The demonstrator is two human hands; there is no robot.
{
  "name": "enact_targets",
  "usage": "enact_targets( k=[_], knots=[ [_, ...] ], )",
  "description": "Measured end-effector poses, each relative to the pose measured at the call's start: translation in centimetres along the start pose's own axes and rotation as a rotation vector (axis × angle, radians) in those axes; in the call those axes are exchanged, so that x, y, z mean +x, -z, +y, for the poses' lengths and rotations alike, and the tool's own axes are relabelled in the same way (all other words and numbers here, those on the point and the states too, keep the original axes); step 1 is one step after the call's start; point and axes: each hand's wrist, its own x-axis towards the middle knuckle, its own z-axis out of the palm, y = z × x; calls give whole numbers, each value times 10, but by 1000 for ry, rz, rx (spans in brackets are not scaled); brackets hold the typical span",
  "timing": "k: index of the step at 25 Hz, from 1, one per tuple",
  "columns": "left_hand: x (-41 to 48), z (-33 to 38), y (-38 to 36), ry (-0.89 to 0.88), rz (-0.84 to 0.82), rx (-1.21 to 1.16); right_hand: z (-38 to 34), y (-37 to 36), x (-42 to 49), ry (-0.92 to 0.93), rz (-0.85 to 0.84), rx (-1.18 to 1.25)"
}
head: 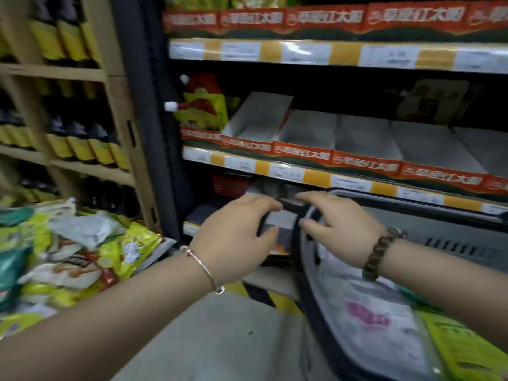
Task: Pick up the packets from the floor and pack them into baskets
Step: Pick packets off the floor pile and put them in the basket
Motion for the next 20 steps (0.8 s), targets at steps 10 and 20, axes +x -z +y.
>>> enact_targets(
  k=[10, 20],
  knots=[
    [-244, -156, 117, 412, 182, 203, -274, -131, 11, 364, -154, -7],
    [-456, -247, 97, 946, 119, 221, -416, -284, -23, 696, -561, -188]
  ],
)
